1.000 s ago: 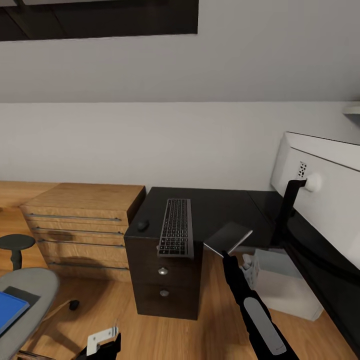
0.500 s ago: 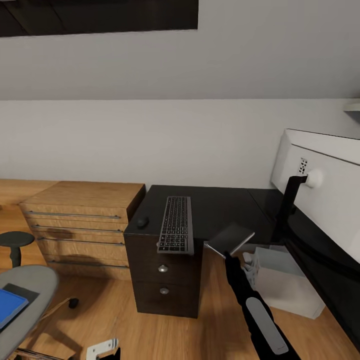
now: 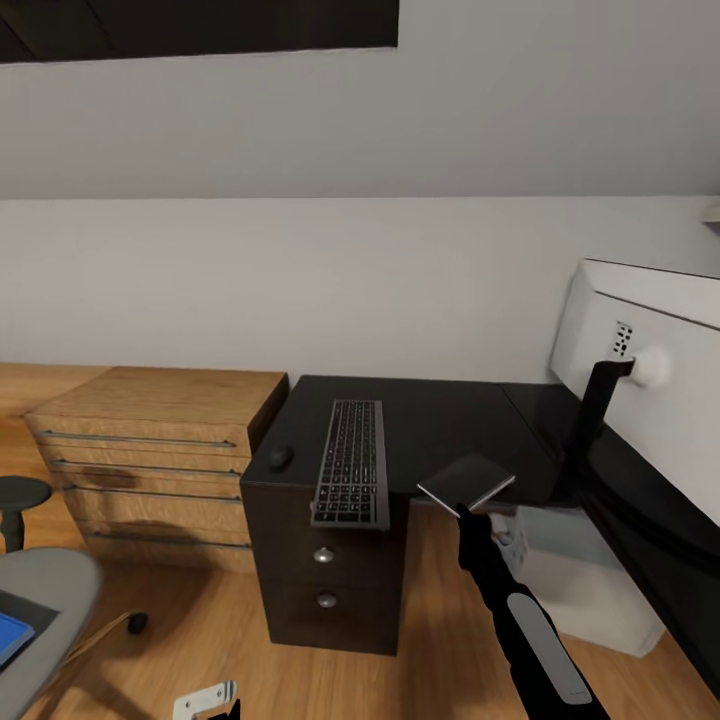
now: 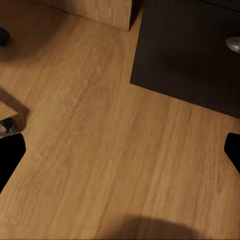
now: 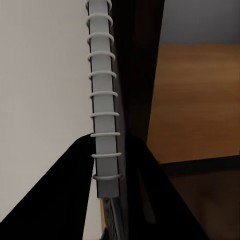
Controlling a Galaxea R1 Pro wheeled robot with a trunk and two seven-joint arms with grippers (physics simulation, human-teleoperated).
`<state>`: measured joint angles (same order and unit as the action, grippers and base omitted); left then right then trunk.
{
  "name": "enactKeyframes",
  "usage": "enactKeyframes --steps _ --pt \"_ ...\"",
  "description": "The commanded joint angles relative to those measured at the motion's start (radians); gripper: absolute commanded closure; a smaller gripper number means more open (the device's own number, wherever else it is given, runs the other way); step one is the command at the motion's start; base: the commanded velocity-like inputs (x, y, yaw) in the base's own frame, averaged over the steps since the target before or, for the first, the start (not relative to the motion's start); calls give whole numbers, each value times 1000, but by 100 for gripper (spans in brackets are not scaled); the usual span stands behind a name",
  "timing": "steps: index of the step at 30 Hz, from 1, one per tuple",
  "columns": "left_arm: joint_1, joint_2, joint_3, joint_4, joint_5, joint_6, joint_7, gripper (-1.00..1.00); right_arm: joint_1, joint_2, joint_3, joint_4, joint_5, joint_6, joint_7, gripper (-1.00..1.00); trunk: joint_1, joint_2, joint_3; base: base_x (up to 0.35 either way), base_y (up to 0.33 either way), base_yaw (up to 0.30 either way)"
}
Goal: In the bedroom, organize the workspace by keeping the computer under the desk, ensuring the monitor is on the desk, placing the keyboard on the desk next to the monitor, placing the mouse on the desk next to the keyboard, moving the folder from the swivel chair onto the desk next to the mouse, stacking the notebook on top of the folder with the pen on top of the notebook, and positioning the swivel chair next to the desk.
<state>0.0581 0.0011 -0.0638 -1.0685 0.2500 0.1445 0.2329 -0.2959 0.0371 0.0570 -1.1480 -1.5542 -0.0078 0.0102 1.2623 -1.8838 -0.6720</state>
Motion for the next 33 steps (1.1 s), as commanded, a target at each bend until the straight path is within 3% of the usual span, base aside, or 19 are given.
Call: enactKeyframes --steps 1,17,26,33 --pt "0 0 -2 -2 8 5 7 -100 0 0 0 27 -14 -1 2 100 0 0 -1 143 0 0" --pt "0 -1 -3 -2 7 4 6 -100 0 4 11 44 -14 1 1 100 0 0 -1 93 21 0" --pt "0 1 -46 -4 6 3 6 -100 0 4 13 44 -15 2 1 100 0 0 -1 2 1 0" --pt "0 3 -53 -2 5 3 8 -100 0 4 14 44 -15 2 1 100 0 0 -1 112 0 0"
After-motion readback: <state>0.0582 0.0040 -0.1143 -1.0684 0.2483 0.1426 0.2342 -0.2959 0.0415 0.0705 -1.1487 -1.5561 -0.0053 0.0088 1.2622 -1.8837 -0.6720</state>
